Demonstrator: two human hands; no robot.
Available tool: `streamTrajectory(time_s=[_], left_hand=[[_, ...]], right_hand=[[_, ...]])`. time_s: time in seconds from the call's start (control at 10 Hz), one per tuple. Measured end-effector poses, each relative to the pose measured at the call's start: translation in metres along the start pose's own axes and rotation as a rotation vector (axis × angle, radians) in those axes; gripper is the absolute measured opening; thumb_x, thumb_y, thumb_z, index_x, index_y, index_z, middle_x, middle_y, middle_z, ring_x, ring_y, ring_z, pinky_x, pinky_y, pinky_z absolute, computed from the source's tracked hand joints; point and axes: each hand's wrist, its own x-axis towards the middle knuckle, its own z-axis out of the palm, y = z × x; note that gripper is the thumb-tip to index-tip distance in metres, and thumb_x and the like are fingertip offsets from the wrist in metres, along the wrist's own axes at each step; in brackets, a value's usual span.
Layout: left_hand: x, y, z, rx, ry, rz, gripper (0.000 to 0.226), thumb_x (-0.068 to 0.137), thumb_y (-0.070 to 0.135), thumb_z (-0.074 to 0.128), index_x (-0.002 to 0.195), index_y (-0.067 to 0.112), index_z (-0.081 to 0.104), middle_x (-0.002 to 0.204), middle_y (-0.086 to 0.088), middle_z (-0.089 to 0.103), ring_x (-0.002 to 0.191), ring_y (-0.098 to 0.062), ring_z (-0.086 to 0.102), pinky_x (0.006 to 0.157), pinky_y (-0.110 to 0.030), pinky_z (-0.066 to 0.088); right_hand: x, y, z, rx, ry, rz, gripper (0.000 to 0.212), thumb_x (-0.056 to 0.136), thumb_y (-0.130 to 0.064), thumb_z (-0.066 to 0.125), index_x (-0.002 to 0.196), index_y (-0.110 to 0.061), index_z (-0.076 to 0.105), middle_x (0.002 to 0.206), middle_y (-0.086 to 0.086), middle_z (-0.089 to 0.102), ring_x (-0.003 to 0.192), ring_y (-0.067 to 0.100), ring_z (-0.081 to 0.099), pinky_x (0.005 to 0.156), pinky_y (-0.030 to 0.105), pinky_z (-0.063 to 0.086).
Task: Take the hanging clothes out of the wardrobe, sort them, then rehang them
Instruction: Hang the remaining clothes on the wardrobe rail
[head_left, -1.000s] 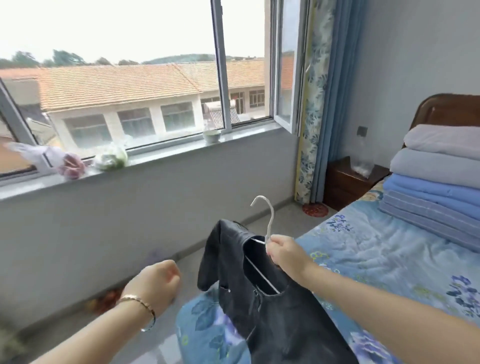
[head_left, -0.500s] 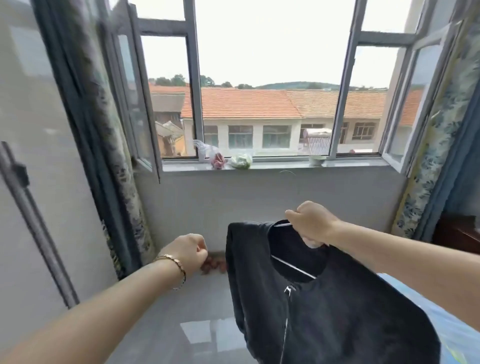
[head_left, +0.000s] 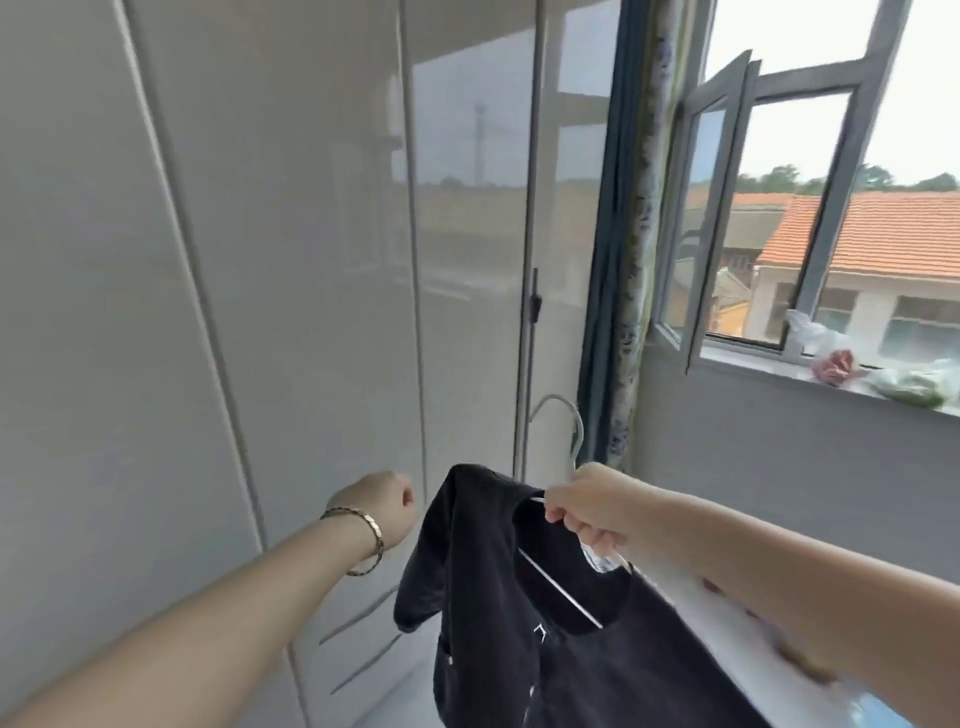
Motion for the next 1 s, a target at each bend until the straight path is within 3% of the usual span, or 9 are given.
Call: streamTrajectory(time_s=[0.2, 0.3, 0.4, 0.5, 0.6, 0.7, 0.8, 0.9, 1.0], left_hand=[[-0.085, -0.147, -0.065, 0.021, 0.099, -0.271, 0.018, 0.090, 0.019, 0.041, 0.077, 0.025, 0.051, 0.094, 0.001, 0.061, 0.091, -0.021, 0.058, 0.079, -0.026, 0.045], [-0.125, -0.214, -0.096, 0.033, 0.175, -0.400, 0.018, 0.090, 0.019, 0.040, 0.084, 0.024, 0.056, 0.099, 0.001, 0.061, 0.090, -0.021, 0.056, 0.080, -0.026, 0.044], [-0.164, -0.275, -0.125, 0.072, 0.228, -0.497, 0.020, 0.091, 0.021, 0.041, 0.093, 0.019, 0.061, 0.102, 0.000, 0.062, 0.092, -0.021, 0.059, 0.079, -0.027, 0.047], [-0.197, -0.329, -0.155, 0.087, 0.261, -0.551, 0.023, 0.088, 0.016, 0.040, 0.069, 0.021, 0.052, 0.077, 0.004, 0.057, 0.076, -0.020, 0.057, 0.061, -0.025, 0.044], [-0.222, -0.373, -0.183, 0.077, 0.274, -0.603, 0.027, 0.088, 0.013, 0.038, 0.065, 0.024, 0.046, 0.072, 0.004, 0.054, 0.071, -0.019, 0.053, 0.059, -0.024, 0.040], [-0.239, -0.410, -0.207, 0.081, 0.297, -0.626, 0.028, 0.090, 0.015, 0.039, 0.065, 0.025, 0.044, 0.073, 0.005, 0.053, 0.068, -0.018, 0.050, 0.053, -0.022, 0.036], [-0.248, -0.444, -0.227, 0.089, 0.307, -0.635, 0.029, 0.091, 0.014, 0.037, 0.064, 0.024, 0.044, 0.068, 0.006, 0.051, 0.066, -0.018, 0.050, 0.053, -0.022, 0.034], [-0.247, -0.473, -0.245, 0.080, 0.306, -0.626, 0.025, 0.091, 0.016, 0.036, 0.070, 0.024, 0.048, 0.070, 0.007, 0.052, 0.065, -0.014, 0.050, 0.055, -0.023, 0.039], [-0.236, -0.498, -0.262, 0.074, 0.321, -0.627, 0.017, 0.091, 0.018, 0.039, 0.086, 0.021, 0.055, 0.091, 0.004, 0.061, 0.085, -0.017, 0.057, 0.072, -0.026, 0.046]], right_hand=[[-0.016, -0.103, 0.113, -0.170, -0.176, -0.191, 0.032, 0.090, 0.000, 0.051, 0.063, -0.012, 0.040, 0.048, -0.002, 0.033, 0.032, 0.005, 0.023, 0.034, 0.015, 0.016], [-0.022, -0.158, 0.164, -0.256, -0.220, -0.260, 0.035, 0.093, 0.000, 0.045, 0.061, -0.013, 0.036, 0.045, -0.001, 0.031, 0.028, 0.006, 0.020, 0.032, 0.015, 0.014], [-0.039, -0.207, 0.216, -0.385, -0.211, -0.420, 0.034, 0.092, -0.006, 0.052, 0.060, -0.012, 0.041, 0.052, 0.001, 0.037, 0.032, 0.008, 0.031, 0.032, 0.015, 0.023], [-0.065, -0.253, 0.269, -0.505, -0.216, -0.590, 0.031, 0.092, -0.011, 0.052, 0.061, -0.015, 0.047, 0.054, 0.000, 0.046, 0.043, 0.010, 0.041, 0.033, 0.015, 0.035], [-0.076, -0.295, 0.321, -0.486, -0.275, -0.638, 0.036, 0.092, -0.001, 0.047, 0.059, -0.011, 0.036, 0.044, 0.001, 0.036, 0.036, 0.012, 0.030, 0.028, 0.017, 0.024], [-0.082, -0.333, 0.368, -0.582, -0.229, -0.765, 0.033, 0.090, -0.004, 0.051, 0.059, -0.011, 0.039, 0.054, 0.003, 0.040, 0.044, 0.014, 0.035, 0.036, 0.018, 0.030], [-0.094, -0.368, 0.411, -0.687, -0.211, -0.779, 0.036, 0.092, -0.004, 0.047, 0.059, -0.015, 0.037, 0.060, 0.000, 0.038, 0.050, 0.011, 0.033, 0.035, 0.014, 0.032], [-0.110, -0.408, 0.441, -0.960, -0.062, -0.942, 0.039, 0.092, -0.009, 0.052, 0.057, -0.014, 0.036, 0.059, -0.002, 0.038, 0.050, 0.012, 0.028, 0.049, 0.017, 0.024], [-0.113, -0.456, 0.448, -0.959, -0.079, -0.931, 0.023, 0.096, -0.008, 0.043, 0.103, 0.000, 0.063, 0.106, 0.019, 0.063, 0.049, 0.008, 0.040, 0.042, 0.011, 0.031]])
